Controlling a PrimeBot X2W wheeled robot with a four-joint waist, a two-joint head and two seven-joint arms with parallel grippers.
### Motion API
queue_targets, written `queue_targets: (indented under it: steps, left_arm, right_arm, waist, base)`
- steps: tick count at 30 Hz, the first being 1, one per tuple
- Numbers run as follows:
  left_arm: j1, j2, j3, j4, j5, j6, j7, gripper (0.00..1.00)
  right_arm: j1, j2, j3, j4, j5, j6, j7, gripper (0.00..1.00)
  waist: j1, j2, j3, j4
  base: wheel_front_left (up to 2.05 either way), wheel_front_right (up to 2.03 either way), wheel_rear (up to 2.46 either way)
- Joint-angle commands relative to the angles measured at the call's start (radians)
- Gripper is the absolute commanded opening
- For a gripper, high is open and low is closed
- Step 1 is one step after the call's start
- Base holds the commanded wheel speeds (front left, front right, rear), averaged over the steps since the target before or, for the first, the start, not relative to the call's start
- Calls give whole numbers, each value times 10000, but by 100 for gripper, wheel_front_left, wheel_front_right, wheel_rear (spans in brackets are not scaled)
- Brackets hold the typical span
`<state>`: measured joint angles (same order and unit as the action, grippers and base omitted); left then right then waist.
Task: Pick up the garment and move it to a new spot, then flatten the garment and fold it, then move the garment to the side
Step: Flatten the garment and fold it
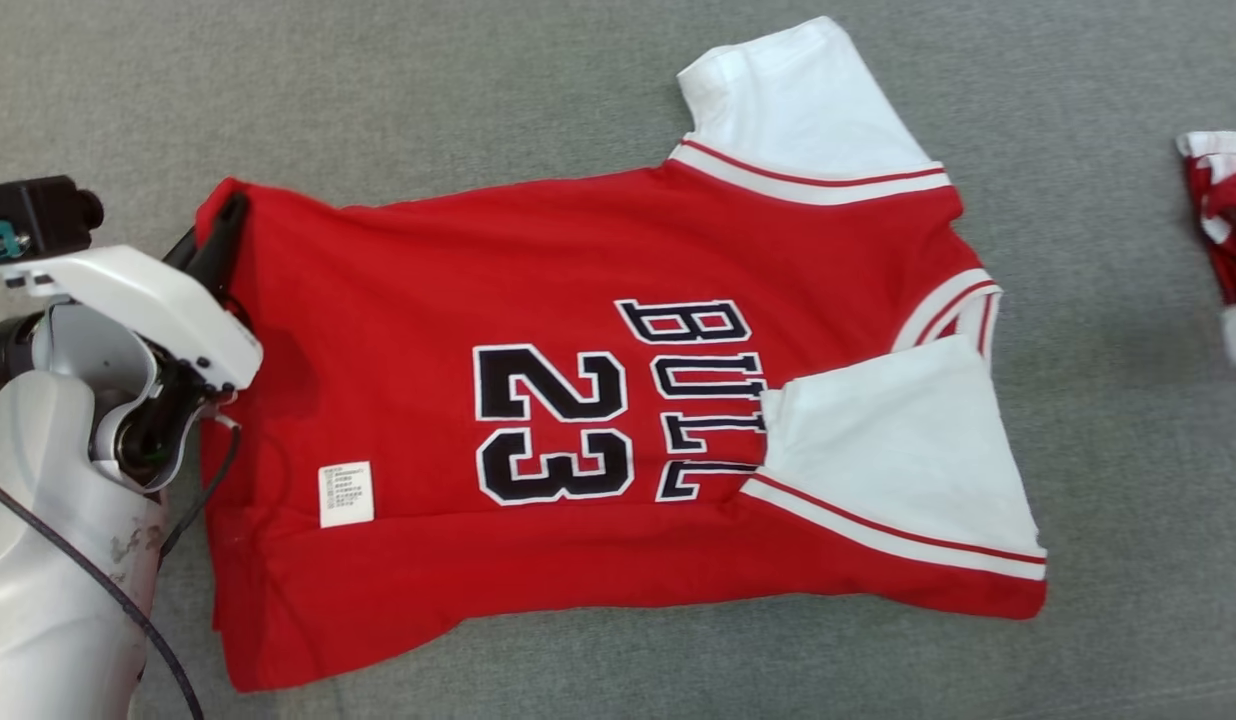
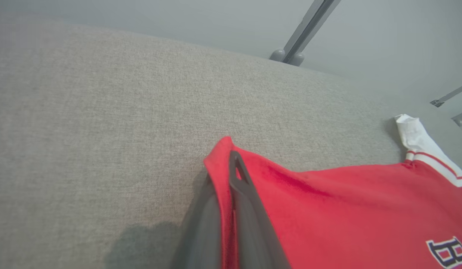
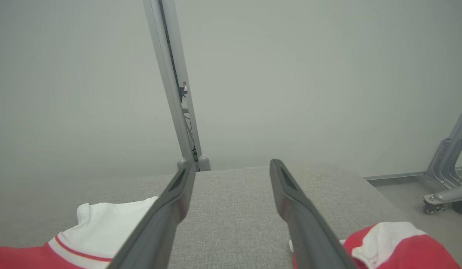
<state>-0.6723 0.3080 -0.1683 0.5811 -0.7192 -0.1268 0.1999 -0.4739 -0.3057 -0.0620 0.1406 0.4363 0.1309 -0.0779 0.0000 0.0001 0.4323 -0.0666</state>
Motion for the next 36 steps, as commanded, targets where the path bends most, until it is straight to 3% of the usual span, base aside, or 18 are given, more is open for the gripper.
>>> queue_targets:
  steps: [1,6,14,27,28,29,30,36]
  left_arm:
    - [-273,9,-89,-111,70,-42,-81,0]
    - [-722,-374,-492,-247,6,-41,-239,0]
    - [-1277,-891,-1502,-300,-107,-37,-551,0]
    - [-1824,-1000,-2657,91,-525,-38,-1001,0]
    - [-1883,-940,-2765,162,-606,-38,-1081,0]
    - [-1909,-910,-2807,206,-658,-38,-1116,0]
    - [-1940,-886,-2839,241,-706,-36,-1154,0]
    - [-2074,-669,-2859,259,-1006,-31,-1526,0]
  right_arm:
    - [-553,-273,73,400,195,-5,181,100]
    - [-2254,-899,807,1908,387,-5,646,100]
    - [-4215,-1268,2684,4035,837,-5,1209,100]
    - [-6057,-1708,5066,6029,1734,-6,2135,100]
    - [-6196,-1725,5366,6164,1905,-5,2245,44]
    - [-6255,-1762,5509,6207,1997,-5,2276,39]
    - [-6334,-1815,5658,6193,2096,-6,2250,0]
    - [-6723,-2165,6045,5929,2644,-6,1406,0]
  waist:
    - [0,-1,247,291]
    - [0,-1,751,1016]
    - [0,-1,1395,2048]
    - [0,-1,1772,2516]
    - [0,-1,1756,2497]
    - [0,-1,1742,2487]
    - [0,-1,1733,2477]
    - [0,-1,1588,2340]
  base:
    - [0,0,0]
    - [0,0,0]
    - [0,0,0]
    - [0,0,0]
    - [0,0,0]
    - [0,0,0]
    - [0,0,0]
    - [0,0,0]
